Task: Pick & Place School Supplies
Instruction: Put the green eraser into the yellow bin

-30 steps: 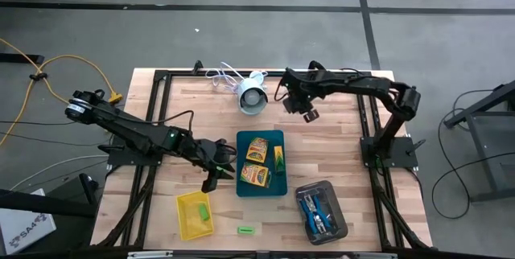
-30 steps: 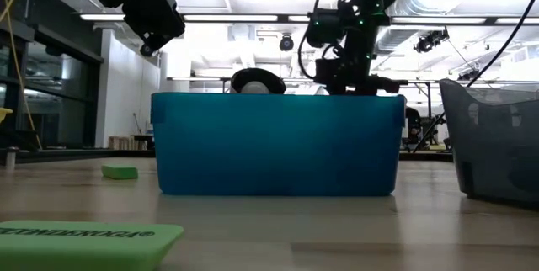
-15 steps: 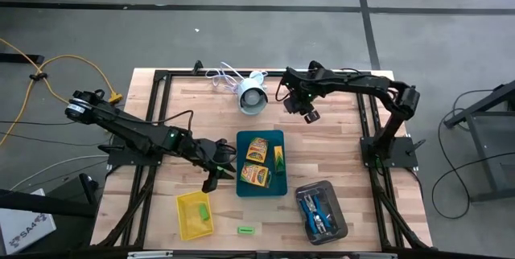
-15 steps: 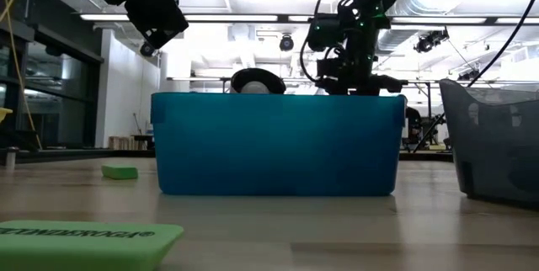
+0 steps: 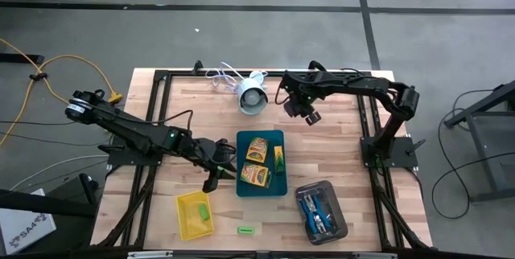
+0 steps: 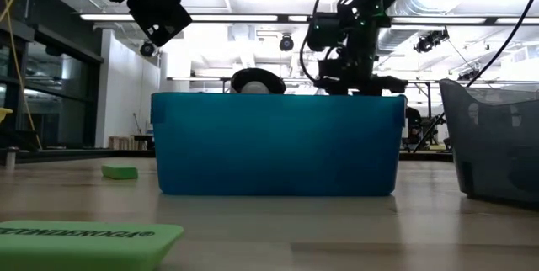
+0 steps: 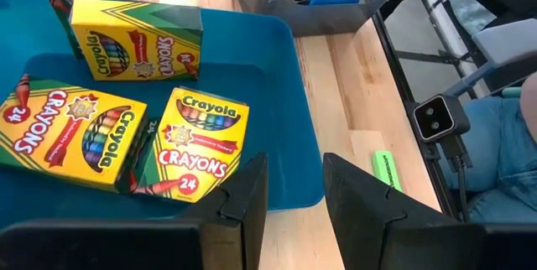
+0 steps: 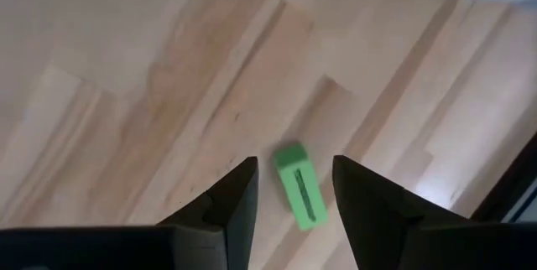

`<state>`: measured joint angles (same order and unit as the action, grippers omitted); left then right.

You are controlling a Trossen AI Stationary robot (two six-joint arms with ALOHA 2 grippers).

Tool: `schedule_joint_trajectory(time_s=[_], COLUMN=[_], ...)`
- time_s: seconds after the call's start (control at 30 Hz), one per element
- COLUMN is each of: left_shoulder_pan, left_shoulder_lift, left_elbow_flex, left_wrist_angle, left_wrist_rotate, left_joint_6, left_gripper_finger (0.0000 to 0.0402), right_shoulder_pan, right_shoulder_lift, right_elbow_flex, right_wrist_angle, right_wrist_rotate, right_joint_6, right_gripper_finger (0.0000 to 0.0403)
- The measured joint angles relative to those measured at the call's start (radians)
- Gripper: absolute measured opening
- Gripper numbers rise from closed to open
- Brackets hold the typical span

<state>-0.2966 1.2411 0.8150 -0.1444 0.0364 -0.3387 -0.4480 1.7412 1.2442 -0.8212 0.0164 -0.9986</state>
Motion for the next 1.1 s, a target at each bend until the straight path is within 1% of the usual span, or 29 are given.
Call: schedule_joint_trajectory(time_s=[0.2,0.3,0.47,0.67,0.83,0.97,1.1], left_shoulder_pan=[0.0,0.0,0.0,0.0,0.0,0.0,0.0], left_shoulder_lift=[0.0,0.0,0.0,0.0,0.0,0.0,0.0], left_elbow_flex=[0.0,0.0,0.0,0.0,0.0,0.0,0.0], left_wrist_angle=[0.004,0.004,0.015,0.015,0.015,0.014,0.014], left_wrist_rotate=[0.0,0.0,0.0,0.0,0.0,0.0,0.0], left_joint_6=[-0.002,-0.002,-0.002,-0.002,-0.002,-0.002,-0.002], left_gripper_finger=[0.0113,0.0113,0.0113,0.0113,0.0113,0.0113,0.0113], right_shoulder_pan=[-0.013,-0.018,-0.019,-0.019,-0.014,-0.018,-0.026], right_shoulder_lift=[0.0,0.0,0.001,0.029,0.034,0.034,0.034], right_elbow_flex=[-0.033,-0.052,-0.052,-0.052,-0.052,-0.052,-0.052], right_wrist_angle=[0.0,0.023,0.057,0.032,0.056,0.081,0.087], right_wrist_rotate=[0.004,0.011,0.007,0.01,0.014,0.052,0.057], right_joint_6=[-0.002,-0.029,-0.05,-0.05,-0.1,-0.132,-0.158], right_gripper_finger=[0.0146,0.0146,0.0146,0.0146,0.0146,0.0146,0.0146])
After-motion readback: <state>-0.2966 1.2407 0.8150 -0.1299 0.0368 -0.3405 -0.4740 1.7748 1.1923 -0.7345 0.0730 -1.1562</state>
